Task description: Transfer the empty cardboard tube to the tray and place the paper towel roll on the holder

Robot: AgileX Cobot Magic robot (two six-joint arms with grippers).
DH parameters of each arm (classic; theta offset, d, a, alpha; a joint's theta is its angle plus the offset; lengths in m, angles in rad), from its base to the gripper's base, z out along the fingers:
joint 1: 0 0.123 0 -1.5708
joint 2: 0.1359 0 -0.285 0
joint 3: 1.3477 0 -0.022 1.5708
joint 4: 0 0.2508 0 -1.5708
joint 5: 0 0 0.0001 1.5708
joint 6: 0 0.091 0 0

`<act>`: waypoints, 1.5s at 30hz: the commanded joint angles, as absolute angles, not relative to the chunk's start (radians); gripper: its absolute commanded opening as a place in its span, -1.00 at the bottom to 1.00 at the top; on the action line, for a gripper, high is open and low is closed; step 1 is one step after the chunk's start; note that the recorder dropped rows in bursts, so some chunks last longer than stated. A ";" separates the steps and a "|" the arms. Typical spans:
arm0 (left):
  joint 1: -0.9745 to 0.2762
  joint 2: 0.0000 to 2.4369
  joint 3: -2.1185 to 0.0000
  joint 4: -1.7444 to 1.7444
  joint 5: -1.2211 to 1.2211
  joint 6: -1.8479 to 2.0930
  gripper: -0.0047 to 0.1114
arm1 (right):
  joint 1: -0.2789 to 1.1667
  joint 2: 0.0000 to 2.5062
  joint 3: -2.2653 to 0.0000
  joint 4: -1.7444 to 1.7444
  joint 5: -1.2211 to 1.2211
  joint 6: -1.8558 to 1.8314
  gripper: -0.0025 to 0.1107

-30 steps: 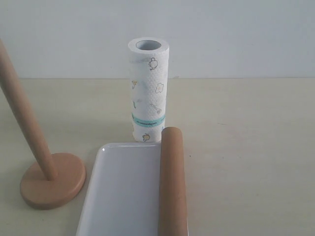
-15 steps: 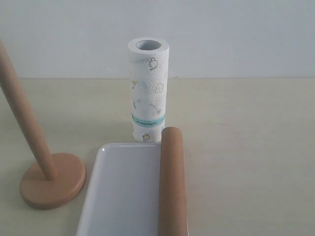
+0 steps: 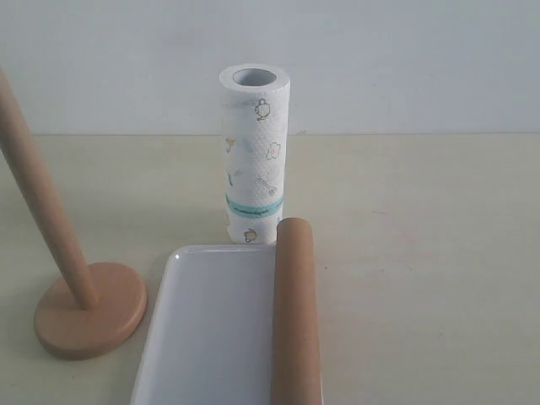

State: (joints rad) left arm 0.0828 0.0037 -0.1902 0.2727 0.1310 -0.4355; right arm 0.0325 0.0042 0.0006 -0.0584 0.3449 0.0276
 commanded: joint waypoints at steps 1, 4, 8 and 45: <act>0.089 0.000 -0.184 0.235 0.084 -0.458 -0.85 | 0.029 0.000 0.000 -0.059 0.339 0.023 -0.96; 0.089 0.000 -0.184 0.201 0.066 -0.458 -0.85 | 0.029 0.000 0.000 -0.059 0.339 0.023 -0.96; 0.089 0.000 -0.175 0.183 0.103 -0.247 -0.85 | 0.029 0.000 0.000 -0.059 0.339 0.023 -0.96; 0.043 0.000 0.000 -0.115 0.323 0.056 -0.85 | 0.029 0.000 0.000 -0.059 0.341 0.023 -0.96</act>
